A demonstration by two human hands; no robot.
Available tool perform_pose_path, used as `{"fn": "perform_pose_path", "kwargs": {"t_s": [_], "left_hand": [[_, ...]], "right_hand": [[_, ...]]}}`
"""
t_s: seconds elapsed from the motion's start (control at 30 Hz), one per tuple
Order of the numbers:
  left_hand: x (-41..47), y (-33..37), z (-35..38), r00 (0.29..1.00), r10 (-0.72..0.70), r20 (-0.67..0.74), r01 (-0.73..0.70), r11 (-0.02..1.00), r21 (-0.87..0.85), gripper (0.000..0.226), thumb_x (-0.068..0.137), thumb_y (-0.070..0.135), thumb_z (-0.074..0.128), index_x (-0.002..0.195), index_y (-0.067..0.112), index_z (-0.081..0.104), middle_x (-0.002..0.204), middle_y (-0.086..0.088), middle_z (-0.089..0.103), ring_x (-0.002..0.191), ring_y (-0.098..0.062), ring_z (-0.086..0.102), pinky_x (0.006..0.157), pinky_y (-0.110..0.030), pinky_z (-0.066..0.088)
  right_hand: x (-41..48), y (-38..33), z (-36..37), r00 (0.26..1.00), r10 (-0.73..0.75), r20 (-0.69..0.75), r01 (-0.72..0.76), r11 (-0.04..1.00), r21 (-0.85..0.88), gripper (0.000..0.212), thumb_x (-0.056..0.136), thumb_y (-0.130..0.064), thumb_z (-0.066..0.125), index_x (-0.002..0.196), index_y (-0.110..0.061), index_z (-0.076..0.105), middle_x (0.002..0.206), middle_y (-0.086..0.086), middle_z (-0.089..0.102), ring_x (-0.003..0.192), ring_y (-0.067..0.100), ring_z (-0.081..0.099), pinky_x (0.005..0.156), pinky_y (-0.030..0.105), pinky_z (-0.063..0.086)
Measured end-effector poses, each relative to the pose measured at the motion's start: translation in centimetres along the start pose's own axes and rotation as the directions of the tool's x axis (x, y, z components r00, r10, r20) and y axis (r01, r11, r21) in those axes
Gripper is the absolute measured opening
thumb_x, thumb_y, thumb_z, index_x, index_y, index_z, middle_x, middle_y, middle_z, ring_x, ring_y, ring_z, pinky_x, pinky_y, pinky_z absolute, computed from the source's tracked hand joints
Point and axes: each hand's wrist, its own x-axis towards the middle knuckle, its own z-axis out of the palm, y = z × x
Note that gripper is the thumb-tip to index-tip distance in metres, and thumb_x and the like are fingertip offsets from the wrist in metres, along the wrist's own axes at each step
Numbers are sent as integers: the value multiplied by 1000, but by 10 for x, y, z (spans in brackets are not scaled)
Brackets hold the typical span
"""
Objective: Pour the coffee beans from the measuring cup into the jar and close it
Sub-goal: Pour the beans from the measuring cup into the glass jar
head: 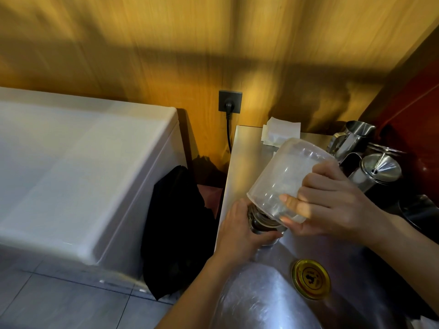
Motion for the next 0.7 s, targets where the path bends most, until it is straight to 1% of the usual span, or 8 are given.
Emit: {"fn": "perform_pose_path", "kwargs": {"t_s": [0.1,0.23,0.3,0.4,0.47,0.5,0.6,0.7], "left_hand": [[0,-1,1,1000,1,15,-1,1000,-4,76,57,59,75,123,34,45,116,12,54,110,-6,50,90,-40,49],[0,0,0,1000,-5,18,6,1000,-11,77,56,59,76,122,36,44,114,18,52,108,0,49,91,-37,48],[0,-2,-1,1000,-11,12,11,1000,-14,78,55,59,75,122,34,44,115,15,54,110,-4,50,91,-38,48],[0,1,1,1000,-13,20,12,1000,21,77,53,66,72,119,40,42,112,18,53,108,-3,49,89,-33,48],[1,0,0,1000,-14,19,14,1000,17,77,52,66,73,118,40,42,112,18,53,108,-4,50,89,-33,48],[1,-1,0,1000,-17,16,17,1000,23,74,52,66,73,115,46,40,111,20,52,107,-2,49,89,-32,48],[1,-4,1,999,-27,19,26,998,63,69,50,65,73,102,70,28,103,30,45,103,2,47,84,-25,46],[1,-5,2,999,-42,15,41,997,72,68,46,68,72,99,69,30,102,38,43,100,6,47,76,-14,40]], "right_hand": [[-2,-2,1,1000,-6,-9,5,1000,-25,24,83,-24,68,92,-6,55,60,3,62,68,17,45,71,32,37],[-4,-2,1,1000,17,-26,-18,1000,-16,24,84,-25,67,92,-6,56,59,3,61,66,17,45,69,33,39],[-5,-2,2,1000,13,-19,-14,999,-37,23,83,-25,67,91,-5,59,58,3,61,66,17,45,69,33,39],[-13,-2,1,998,55,-14,-56,994,-89,22,83,-26,67,84,-4,67,57,3,59,65,18,44,68,33,39],[-14,-2,2,998,61,-12,-61,995,-82,22,84,-26,67,87,-4,65,56,3,58,64,18,43,67,33,39],[-14,-2,3,997,70,-19,-71,994,-77,23,84,-27,66,87,-4,63,55,3,57,64,18,42,67,33,39],[-18,0,2,983,166,-81,-172,983,-64,25,86,-28,63,83,-3,68,52,5,56,63,19,40,65,33,35],[-28,-1,3,911,385,-151,-388,922,11,36,90,-30,56,79,1,70,52,10,56,64,18,40,65,33,31]]}}
